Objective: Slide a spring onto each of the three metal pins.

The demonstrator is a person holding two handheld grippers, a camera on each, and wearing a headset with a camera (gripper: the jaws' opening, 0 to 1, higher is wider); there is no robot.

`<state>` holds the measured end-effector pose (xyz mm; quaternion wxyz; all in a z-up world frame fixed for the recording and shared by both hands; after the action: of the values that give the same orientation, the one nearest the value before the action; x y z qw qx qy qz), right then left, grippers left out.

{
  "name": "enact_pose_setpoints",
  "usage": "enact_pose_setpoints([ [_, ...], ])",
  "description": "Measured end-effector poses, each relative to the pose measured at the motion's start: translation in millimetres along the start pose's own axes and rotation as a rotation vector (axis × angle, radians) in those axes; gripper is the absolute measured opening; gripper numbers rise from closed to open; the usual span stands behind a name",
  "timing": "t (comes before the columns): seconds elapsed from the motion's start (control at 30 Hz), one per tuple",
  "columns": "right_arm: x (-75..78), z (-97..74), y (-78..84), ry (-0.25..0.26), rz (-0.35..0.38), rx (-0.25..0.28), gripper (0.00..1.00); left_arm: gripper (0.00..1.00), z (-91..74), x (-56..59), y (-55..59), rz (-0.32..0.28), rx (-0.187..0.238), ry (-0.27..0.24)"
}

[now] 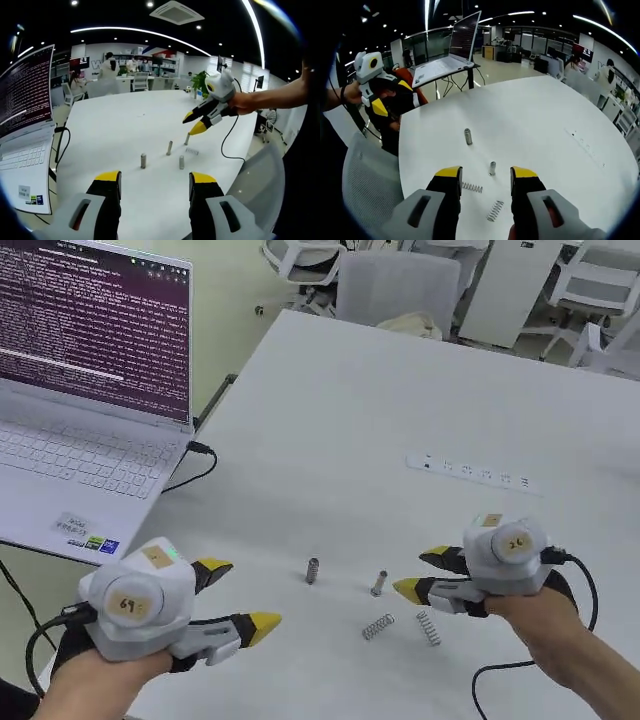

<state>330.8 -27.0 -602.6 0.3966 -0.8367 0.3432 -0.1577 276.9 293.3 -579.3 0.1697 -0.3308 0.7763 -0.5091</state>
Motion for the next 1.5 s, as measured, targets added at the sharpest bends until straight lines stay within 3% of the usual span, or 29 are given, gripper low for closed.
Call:
enact_pose_setpoints([
  [0.9,1.0,-84.5,53.8,0.124,0.143,0.086,0.46,0.50,9.6,9.9,-11.3,0.015,0.014,0.005],
  [1.5,1.7,-114.9,76.0,0.151,0.165,0.081,0.50,0.49,32.7,23.3,-18.0,0.026,0.005,0.041],
])
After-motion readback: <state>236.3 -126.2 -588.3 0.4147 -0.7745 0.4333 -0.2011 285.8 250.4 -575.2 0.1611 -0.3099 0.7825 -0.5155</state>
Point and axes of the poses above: the centre of the closed fingertips' face, and the gripper's own axes: z roughly forward along the fingers, x roughly to its right, y roughly out of its underside, the point moved 10 cm from there along -z, roughly backward along the fingers, and after that the axes turned 3 degrees about x, right-handed, at the moved point
